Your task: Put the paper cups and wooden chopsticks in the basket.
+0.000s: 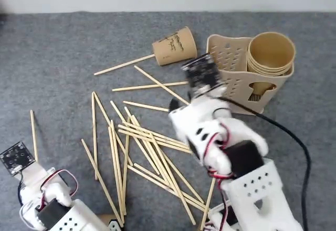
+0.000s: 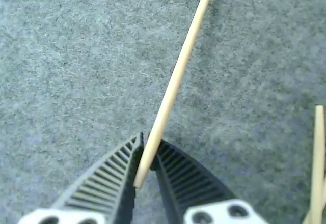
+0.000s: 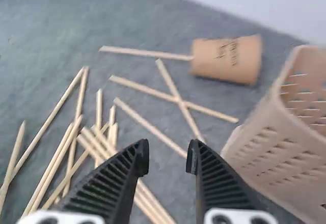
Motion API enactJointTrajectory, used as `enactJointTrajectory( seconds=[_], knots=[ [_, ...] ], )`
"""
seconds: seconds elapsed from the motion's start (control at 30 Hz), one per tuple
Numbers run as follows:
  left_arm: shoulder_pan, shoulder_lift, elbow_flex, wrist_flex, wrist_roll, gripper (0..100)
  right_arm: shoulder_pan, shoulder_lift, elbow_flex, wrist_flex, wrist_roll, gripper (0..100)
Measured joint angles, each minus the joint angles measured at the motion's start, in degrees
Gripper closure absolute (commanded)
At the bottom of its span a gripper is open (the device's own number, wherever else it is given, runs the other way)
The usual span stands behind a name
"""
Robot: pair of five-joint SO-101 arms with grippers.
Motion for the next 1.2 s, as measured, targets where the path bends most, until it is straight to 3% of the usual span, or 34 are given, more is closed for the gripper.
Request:
enactJointTrajectory(
  seconds=[0.2, 0.37, 0.53, 0.83, 1.2],
  knots=[
    [0.0, 0.0, 0.0, 0.0, 0.0, 99, -6.0, 10.2, 0.0, 1.4, 0.0, 85.8],
    [0.0, 0.0, 0.0, 0.0, 0.0, 99, -6.3, 18.4, 0.0, 1.4, 0.0, 84.6],
    [0.0, 0.0, 0.0, 0.0, 0.0, 99, -9.0, 23.6, 0.0, 1.4, 0.0, 75.7],
    [0.3, 0.0, -2.7, 0.0, -0.1, 99, -10.7, 28.0, -1.4, 1.4, 0.0, 75.3],
    [20.8, 0.0, -11.5, 0.0, -0.1, 98, -3.9, 25.9, -1.5, 5.3, 0.0, 75.3]
  ],
)
